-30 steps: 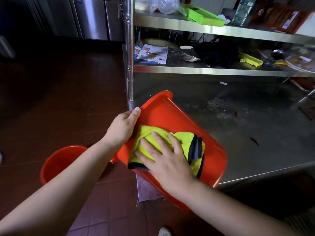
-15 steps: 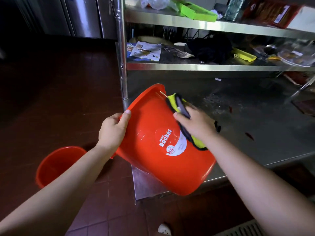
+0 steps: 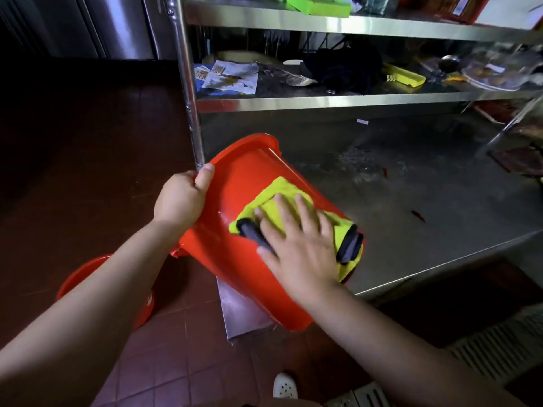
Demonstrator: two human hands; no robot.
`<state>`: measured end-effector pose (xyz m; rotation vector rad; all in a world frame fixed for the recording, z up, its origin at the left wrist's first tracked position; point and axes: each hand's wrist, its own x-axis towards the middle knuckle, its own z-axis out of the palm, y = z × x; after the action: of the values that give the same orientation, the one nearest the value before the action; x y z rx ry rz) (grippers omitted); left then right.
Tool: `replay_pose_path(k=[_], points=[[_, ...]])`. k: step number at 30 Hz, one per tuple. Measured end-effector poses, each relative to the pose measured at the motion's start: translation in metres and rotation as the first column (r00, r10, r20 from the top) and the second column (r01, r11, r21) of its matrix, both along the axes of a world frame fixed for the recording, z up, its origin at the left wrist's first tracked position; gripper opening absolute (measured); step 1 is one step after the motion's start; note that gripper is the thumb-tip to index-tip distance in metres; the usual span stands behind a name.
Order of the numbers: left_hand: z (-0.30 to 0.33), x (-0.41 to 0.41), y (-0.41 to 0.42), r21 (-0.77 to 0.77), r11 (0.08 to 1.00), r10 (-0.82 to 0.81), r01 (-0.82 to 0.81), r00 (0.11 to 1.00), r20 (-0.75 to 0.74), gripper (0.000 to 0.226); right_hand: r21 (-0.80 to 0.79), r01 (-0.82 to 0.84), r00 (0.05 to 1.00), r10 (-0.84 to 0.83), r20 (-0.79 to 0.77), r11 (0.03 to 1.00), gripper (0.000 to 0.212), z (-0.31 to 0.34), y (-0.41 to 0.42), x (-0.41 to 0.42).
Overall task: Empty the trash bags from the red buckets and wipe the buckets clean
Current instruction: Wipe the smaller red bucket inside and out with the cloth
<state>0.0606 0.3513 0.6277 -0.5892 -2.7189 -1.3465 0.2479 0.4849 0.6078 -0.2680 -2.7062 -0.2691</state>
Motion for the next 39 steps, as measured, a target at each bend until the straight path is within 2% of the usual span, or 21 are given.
replay_pose_path(k=[2, 5, 9, 12, 15, 18, 20, 22, 23, 24, 25, 27, 31, 34, 39], points=[[0.007, -0.007, 0.013, -0.053, 0.999, -0.007, 0.008, 1.0, 0.017, 0.057, 0.12, -0.129, 0.992, 0.127, 0.026, 0.984, 0.055, -0.019, -0.01, 0.012], [0.014, -0.012, 0.027, -0.105, 0.994, -0.017, 0.018, 1.0, 0.01, 0.063, 0.269, -0.238, 0.971, 0.233, 0.051, 0.933, 0.042, -0.04, -0.014, 0.028], [0.015, -0.014, 0.03, -0.089, 0.995, -0.035, 0.035, 0.999, 0.004, 0.063, 0.238, -0.352, 0.936, 0.342, 0.084, 0.905, 0.038, -0.035, 0.001, 0.034], [0.012, -0.016, 0.023, -0.029, 0.997, -0.071, 0.072, 0.997, 0.042, 0.063, 0.131, -0.315, 0.949, 0.313, 0.041, 0.94, 0.045, -0.015, 0.025, 0.034], [0.005, -0.017, 0.01, 0.075, 0.991, -0.116, 0.109, 0.989, 0.091, 0.053, -0.015, -0.194, 0.98, 0.192, -0.056, 0.981, 0.05, -0.002, 0.043, 0.03], [-0.007, -0.015, -0.006, 0.183, 0.978, -0.13, 0.101, 0.98, 0.154, 0.056, -0.194, -0.06, 0.993, 0.039, -0.108, 0.979, 0.047, 0.007, 0.063, 0.021], [-0.016, -0.011, -0.019, 0.218, 0.972, -0.119, 0.083, 0.98, 0.158, 0.057, -0.456, 0.094, 0.993, -0.114, -0.016, 0.885, 0.048, 0.015, 0.078, 0.011], [-0.024, -0.007, -0.03, 0.247, 0.967, -0.103, 0.059, 0.981, 0.167, 0.058, -0.677, 0.243, 0.968, -0.217, 0.126, 0.694, 0.041, 0.021, 0.091, -0.001], [-0.028, -0.005, -0.035, 0.264, 0.963, -0.098, 0.05, 0.98, 0.174, 0.058, -0.719, 0.292, 0.955, -0.233, 0.184, 0.631, 0.04, 0.024, 0.093, -0.007], [-0.03, -0.003, -0.038, 0.28, 0.959, -0.096, 0.043, 0.979, 0.179, 0.057, -0.726, 0.319, 0.947, -0.241, 0.213, 0.61, 0.039, 0.026, 0.093, -0.014], [-0.031, -0.001, -0.04, 0.293, 0.955, -0.093, 0.037, 0.979, 0.18, 0.055, -0.712, 0.325, 0.945, -0.243, 0.219, 0.623, 0.039, 0.028, 0.089, -0.021], [-0.033, 0.003, -0.043, 0.301, 0.953, -0.08, 0.024, 0.981, 0.176, 0.051, -0.629, 0.286, 0.958, -0.235, 0.166, 0.723, 0.042, 0.031, 0.074, -0.037], [-0.036, 0.01, -0.047, 0.325, 0.946, -0.065, -0.004, 0.977, 0.202, 0.049, -0.29, 0.178, 0.983, -0.179, 0.024, 0.94, 0.051, 0.033, 0.02, -0.064], [-0.037, 0.015, -0.051, 0.349, 0.937, -0.058, -0.016, 0.977, 0.203, 0.046, -0.106, 0.1, 0.995, -0.101, 0.003, 0.989, 0.045, 0.031, -0.029, -0.083], [-0.044, 0.022, -0.058, 0.38, 0.924, -0.047, -0.05, 0.969, 0.241, 0.046, -0.043, -0.077, 0.995, 0.079, 0.059, 0.996, 0.042, 0.028, -0.038, -0.095]])
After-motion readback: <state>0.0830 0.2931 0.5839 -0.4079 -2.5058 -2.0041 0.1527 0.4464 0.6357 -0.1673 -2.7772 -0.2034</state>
